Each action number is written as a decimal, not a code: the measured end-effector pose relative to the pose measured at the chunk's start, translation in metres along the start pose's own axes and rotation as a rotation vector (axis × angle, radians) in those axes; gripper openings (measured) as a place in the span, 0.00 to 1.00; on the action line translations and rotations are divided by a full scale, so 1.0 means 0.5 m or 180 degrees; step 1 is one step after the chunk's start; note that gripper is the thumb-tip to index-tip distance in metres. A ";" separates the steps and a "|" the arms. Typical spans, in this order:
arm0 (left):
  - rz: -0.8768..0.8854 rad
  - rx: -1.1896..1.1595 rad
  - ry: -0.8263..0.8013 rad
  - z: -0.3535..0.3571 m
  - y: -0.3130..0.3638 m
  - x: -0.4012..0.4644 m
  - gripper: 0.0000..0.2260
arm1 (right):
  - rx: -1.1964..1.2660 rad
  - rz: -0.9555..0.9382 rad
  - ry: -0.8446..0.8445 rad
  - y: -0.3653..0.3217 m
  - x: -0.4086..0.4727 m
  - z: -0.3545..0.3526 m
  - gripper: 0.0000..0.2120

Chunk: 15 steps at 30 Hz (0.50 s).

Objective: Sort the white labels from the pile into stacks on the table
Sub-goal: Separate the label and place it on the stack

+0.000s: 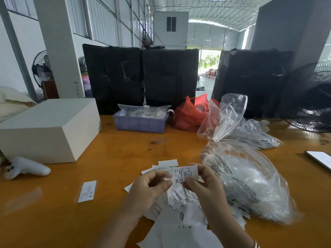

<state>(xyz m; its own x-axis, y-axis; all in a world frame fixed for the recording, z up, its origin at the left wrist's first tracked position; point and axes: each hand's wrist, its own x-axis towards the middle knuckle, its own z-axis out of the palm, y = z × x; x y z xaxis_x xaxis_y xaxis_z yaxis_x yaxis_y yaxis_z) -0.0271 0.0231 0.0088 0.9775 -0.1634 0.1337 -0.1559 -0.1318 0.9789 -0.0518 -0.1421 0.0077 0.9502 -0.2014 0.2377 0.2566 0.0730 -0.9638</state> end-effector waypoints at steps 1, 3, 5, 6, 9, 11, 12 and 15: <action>0.0002 0.0007 0.0014 0.000 0.001 0.000 0.04 | -0.0054 -0.0011 0.0011 0.001 -0.001 0.000 0.10; 0.0021 0.0007 -0.0001 0.000 0.003 -0.001 0.04 | -0.0075 -0.0018 0.0052 0.001 0.000 0.000 0.10; 0.0049 -0.0025 -0.0019 0.001 0.004 -0.001 0.05 | 0.0066 0.0009 0.0150 0.000 0.002 -0.003 0.10; 0.0065 -0.0013 -0.0017 0.001 0.005 -0.001 0.06 | 0.0155 0.0044 0.0182 -0.001 0.002 -0.004 0.09; 0.0134 0.0079 -0.0015 0.007 0.006 -0.003 0.07 | 0.0005 0.0111 -0.0021 -0.002 -0.002 -0.002 0.08; 0.0133 0.0146 0.0024 0.011 0.006 -0.004 0.07 | -0.0260 0.0089 -0.0181 0.001 -0.006 0.002 0.09; 0.0119 0.0169 0.0072 0.013 0.005 -0.003 0.06 | -0.0338 0.0081 -0.0228 0.001 -0.007 0.004 0.09; 0.0065 0.0140 0.0213 0.016 0.001 0.000 0.04 | -0.0412 0.0111 -0.0258 0.001 -0.006 0.007 0.09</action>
<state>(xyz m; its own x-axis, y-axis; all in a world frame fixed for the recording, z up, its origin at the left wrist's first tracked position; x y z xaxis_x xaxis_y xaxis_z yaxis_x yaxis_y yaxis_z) -0.0281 0.0153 0.0081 0.9811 -0.1010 0.1649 -0.1805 -0.1722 0.9684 -0.0540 -0.1382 0.0071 0.9707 -0.1210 0.2078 0.2032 -0.0490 -0.9779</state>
